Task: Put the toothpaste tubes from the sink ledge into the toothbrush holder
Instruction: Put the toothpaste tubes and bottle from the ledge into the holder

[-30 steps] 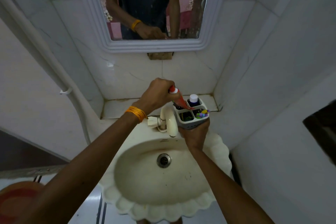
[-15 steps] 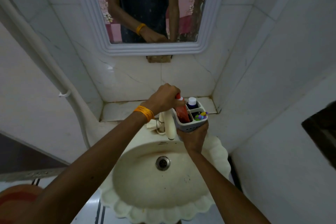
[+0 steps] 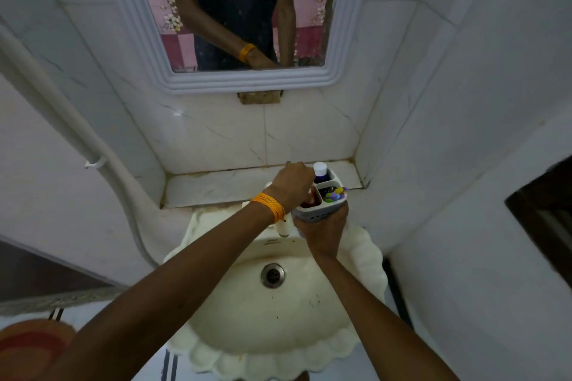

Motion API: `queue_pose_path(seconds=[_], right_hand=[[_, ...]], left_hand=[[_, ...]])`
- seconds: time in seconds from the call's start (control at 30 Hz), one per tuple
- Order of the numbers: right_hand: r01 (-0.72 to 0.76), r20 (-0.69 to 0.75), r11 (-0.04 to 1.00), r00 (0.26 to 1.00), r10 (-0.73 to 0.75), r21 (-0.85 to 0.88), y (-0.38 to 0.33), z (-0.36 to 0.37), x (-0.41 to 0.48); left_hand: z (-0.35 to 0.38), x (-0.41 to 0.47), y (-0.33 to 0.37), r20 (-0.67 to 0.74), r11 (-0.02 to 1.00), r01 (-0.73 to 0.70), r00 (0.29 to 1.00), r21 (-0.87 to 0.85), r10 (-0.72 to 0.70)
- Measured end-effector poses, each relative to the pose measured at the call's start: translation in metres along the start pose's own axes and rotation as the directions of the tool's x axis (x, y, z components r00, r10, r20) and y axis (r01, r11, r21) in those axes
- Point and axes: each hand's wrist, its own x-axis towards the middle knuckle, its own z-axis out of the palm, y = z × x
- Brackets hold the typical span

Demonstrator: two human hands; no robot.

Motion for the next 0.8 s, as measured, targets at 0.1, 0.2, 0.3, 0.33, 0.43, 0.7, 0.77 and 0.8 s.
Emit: queue_pose_path(seconds=[0.1, 0.2, 0.3, 0.33, 0.43, 0.7, 0.77, 0.8], right_hand=[[-0.007, -0.005, 1.0, 1.0, 0.007, -0.012, 0.002, 0.001, 0.001], [-0.006, 0.005, 1.0, 1.0, 0.006, -0.014, 0.002, 0.001, 0.001], [-0.015, 0.022, 1.0, 1.0, 0.015, -0.012, 0.001, 0.001, 0.002], [-0.015, 0.026, 1.0, 1.0, 0.015, -0.001, 0.001, 0.0, 0.002], [-0.041, 0.036, 0.999, 0.999, 0.04, 0.027, 0.0, -0.002, 0.003], [-0.13, 0.069, 0.991, 0.989, 0.13, -0.008, -0.014, -0.008, 0.011], [-0.121, 0.073, 0.993, 0.99, 0.122, -0.014, -0.021, -0.011, 0.015], [-0.116, 0.07, 0.993, 0.991, 0.116, -0.01, -0.023, -0.013, 0.018]], left_hand=[[0.001, -0.001, 0.004, 0.018, 1.0, -0.004, 1.0, -0.003, 0.004], [0.001, -0.001, 0.003, -0.001, 0.999, -0.011, 1.0, -0.034, 0.011], [-0.002, -0.002, -0.004, -0.044, 0.998, -0.007, 0.999, -0.069, 0.004], [-0.005, -0.003, -0.007, -0.071, 0.996, 0.004, 0.997, -0.086, -0.01], [-0.017, -0.004, -0.018, -0.166, 0.988, 0.04, 0.984, -0.152, -0.065], [-0.024, -0.018, -0.052, -0.397, 0.962, 0.159, 0.886, -0.221, -0.238], [-0.023, -0.027, -0.058, -0.465, 0.957, 0.181, 0.844, -0.225, -0.269], [-0.023, -0.032, -0.06, -0.483, 0.957, 0.195, 0.83, -0.216, -0.278]])
